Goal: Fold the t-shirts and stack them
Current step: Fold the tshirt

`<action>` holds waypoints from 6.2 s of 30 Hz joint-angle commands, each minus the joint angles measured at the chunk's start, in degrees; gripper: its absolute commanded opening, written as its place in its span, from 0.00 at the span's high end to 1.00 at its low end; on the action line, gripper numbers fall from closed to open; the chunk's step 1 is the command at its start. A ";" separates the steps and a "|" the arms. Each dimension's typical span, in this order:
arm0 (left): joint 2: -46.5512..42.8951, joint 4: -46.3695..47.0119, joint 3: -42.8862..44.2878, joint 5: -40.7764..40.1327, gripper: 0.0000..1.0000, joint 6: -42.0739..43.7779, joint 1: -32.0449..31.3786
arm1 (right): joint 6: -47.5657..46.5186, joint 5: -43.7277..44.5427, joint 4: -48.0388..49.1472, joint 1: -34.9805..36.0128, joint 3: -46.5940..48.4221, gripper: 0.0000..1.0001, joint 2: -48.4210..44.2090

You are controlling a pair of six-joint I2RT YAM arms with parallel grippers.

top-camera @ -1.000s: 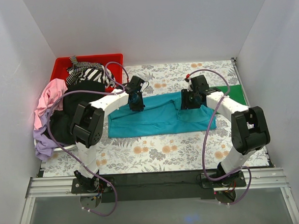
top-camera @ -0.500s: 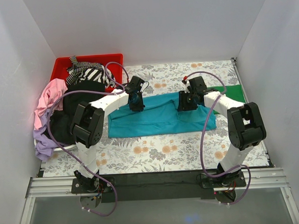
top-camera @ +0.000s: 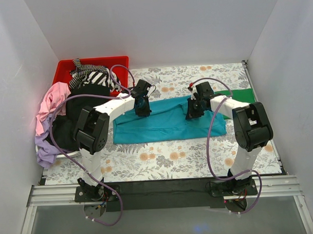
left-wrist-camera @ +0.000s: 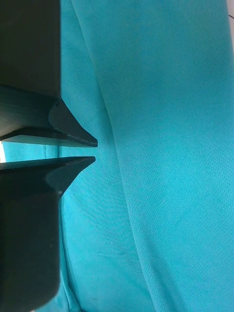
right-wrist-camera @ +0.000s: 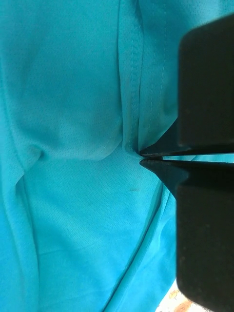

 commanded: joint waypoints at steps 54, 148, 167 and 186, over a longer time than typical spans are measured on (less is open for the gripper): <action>-1.71 1.62 -18.15 3.84 0.90 -6.29 0.33 | -0.67 4.24 -13.97 -0.55 34.98 0.49 27.11; 0.04 19.55 4.95 11.83 0.83 2.05 10.09 | -3.48 -8.05 -3.08 -7.23 53.11 0.36 29.69; 12.78 23.95 22.36 25.92 0.82 0.48 10.00 | 4.51 -23.96 0.60 -2.84 38.35 0.45 23.17; 21.48 23.87 28.51 33.11 0.81 -1.28 10.00 | -1.19 -9.56 0.87 0.42 38.07 0.44 23.35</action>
